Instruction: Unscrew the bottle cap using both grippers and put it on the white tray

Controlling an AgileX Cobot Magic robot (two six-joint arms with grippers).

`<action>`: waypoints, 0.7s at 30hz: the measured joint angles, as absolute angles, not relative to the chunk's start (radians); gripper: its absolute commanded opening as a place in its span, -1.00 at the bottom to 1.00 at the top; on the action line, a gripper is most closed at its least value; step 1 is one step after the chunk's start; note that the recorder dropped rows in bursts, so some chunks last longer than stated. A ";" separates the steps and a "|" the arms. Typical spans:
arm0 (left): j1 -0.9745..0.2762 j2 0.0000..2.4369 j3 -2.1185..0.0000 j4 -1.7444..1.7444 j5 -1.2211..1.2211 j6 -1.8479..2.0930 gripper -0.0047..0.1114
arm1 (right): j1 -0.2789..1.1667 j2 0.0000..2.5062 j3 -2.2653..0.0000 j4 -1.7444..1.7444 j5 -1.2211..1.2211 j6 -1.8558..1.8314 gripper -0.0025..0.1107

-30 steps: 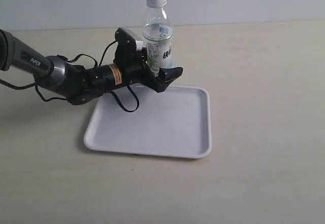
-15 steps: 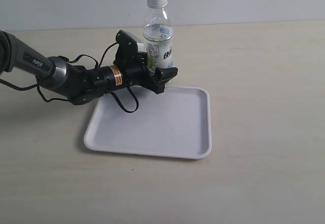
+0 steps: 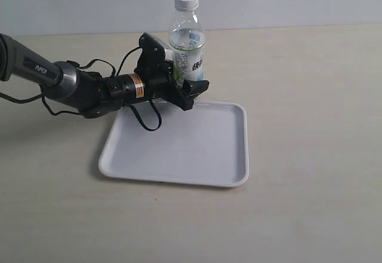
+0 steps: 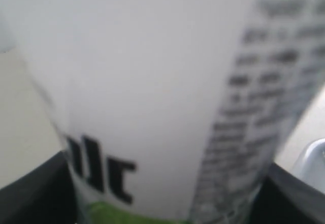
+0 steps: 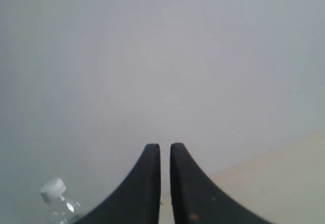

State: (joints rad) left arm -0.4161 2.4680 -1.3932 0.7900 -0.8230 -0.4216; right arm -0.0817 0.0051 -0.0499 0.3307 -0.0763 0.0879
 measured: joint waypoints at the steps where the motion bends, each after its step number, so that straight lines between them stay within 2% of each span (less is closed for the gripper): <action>1: -0.416 2.460 -1.393 0.802 -0.803 -0.422 -0.92 | -0.082 0.014 -0.082 0.335 -0.072 0.090 -0.78; 6: -0.416 2.442 -1.393 0.826 -0.753 -0.425 -0.92 | -0.082 0.193 -0.294 0.340 0.007 0.078 -0.78; 9: -0.416 2.438 -1.393 0.838 -0.746 -0.427 -0.92 | -0.082 0.394 -0.472 0.340 0.101 0.032 -0.78; 16: -0.416 2.417 -1.393 0.876 -0.703 -0.427 -0.92 | -0.082 0.873 -0.873 0.409 0.463 -0.110 -0.78; 21: -0.416 2.417 -1.393 0.878 -0.701 -0.432 -0.92 | -0.082 1.128 -1.035 0.537 0.647 -0.285 -0.78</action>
